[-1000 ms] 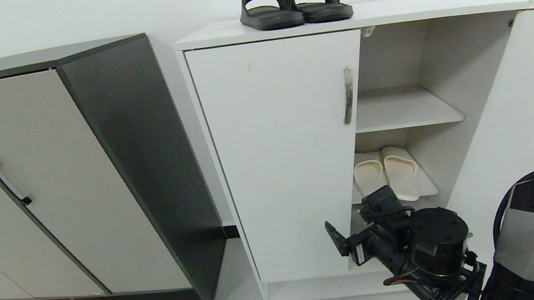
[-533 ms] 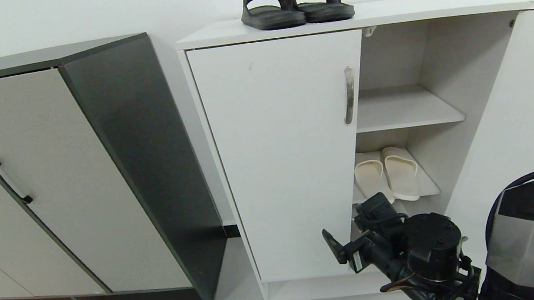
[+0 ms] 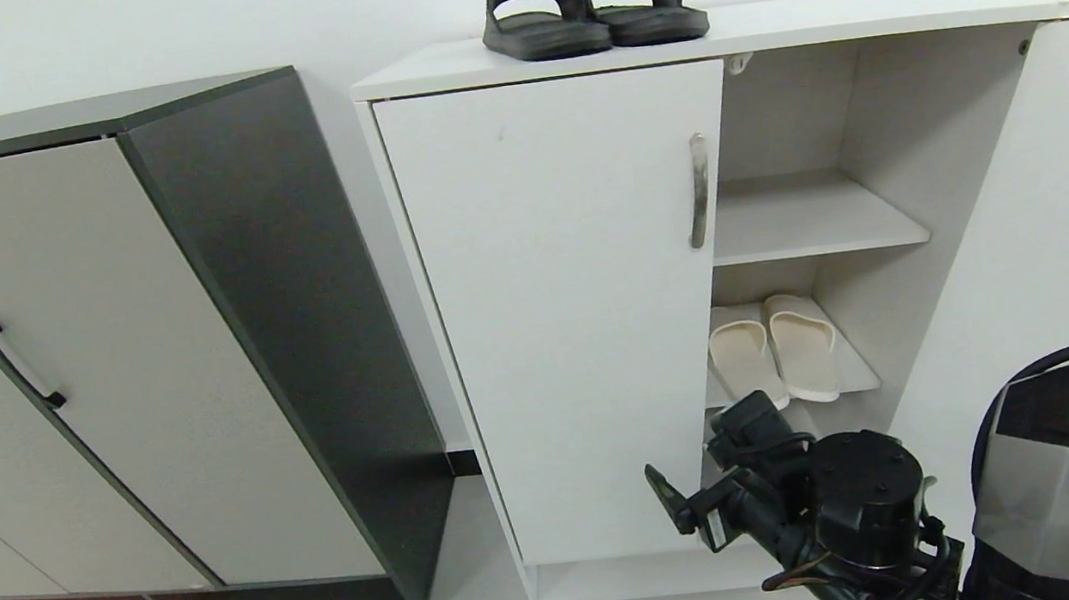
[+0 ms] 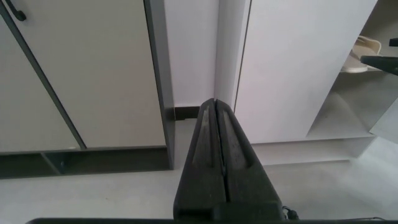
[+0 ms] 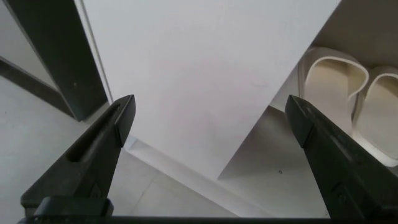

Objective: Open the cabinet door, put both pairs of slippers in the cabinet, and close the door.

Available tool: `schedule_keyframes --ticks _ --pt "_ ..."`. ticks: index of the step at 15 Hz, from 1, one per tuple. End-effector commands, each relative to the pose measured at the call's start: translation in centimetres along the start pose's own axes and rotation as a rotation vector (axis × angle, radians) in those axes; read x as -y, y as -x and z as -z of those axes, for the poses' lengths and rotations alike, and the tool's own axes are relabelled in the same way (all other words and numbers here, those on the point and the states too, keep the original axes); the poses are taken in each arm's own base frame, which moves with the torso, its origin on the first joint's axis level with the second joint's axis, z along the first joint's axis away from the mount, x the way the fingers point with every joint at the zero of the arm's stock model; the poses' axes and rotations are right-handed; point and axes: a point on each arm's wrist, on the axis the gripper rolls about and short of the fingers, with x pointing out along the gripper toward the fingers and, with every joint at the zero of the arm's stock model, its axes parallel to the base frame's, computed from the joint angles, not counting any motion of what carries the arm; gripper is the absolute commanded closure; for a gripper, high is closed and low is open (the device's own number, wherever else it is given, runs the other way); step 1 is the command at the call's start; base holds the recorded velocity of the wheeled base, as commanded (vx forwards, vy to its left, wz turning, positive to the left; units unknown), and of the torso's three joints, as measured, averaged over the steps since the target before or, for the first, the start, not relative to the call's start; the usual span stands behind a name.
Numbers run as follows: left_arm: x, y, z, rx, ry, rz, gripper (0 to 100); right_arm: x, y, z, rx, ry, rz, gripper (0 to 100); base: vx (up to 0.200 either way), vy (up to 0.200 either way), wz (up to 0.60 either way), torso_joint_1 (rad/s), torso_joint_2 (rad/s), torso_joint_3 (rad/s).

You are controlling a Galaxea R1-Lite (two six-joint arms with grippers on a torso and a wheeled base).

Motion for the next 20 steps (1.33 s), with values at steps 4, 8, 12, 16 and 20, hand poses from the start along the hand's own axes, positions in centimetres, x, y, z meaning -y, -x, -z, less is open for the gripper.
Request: schedule_keyframes --ticks 4,8,12,16,20 --pt "0.00 0.00 0.00 0.000 0.000 0.000 100 -0.13 0.07 0.04 -0.001 0.000 -0.004 0 0.000 0.000 0.00 0.000 0.00 0.000" --pt "0.00 0.00 0.00 0.000 0.000 0.000 100 -0.16 0.07 -0.17 0.007 -0.002 -0.007 0 0.000 0.000 0.00 0.006 -0.17 -0.232" --pt "0.00 0.00 0.00 0.000 0.000 0.000 100 -0.19 0.12 -0.27 0.010 -0.003 -0.008 0 0.000 0.000 0.00 0.061 -0.49 -0.361" --pt "0.00 0.00 0.00 0.000 0.000 0.000 100 -0.19 0.13 -0.19 0.007 -0.002 -0.008 0 0.000 0.000 0.00 0.126 -0.46 -0.343" --pt "0.00 0.00 0.00 0.000 0.000 0.000 100 -0.22 0.18 -0.22 0.007 -0.002 -0.008 0 0.000 0.000 0.00 0.152 -0.47 -0.329"
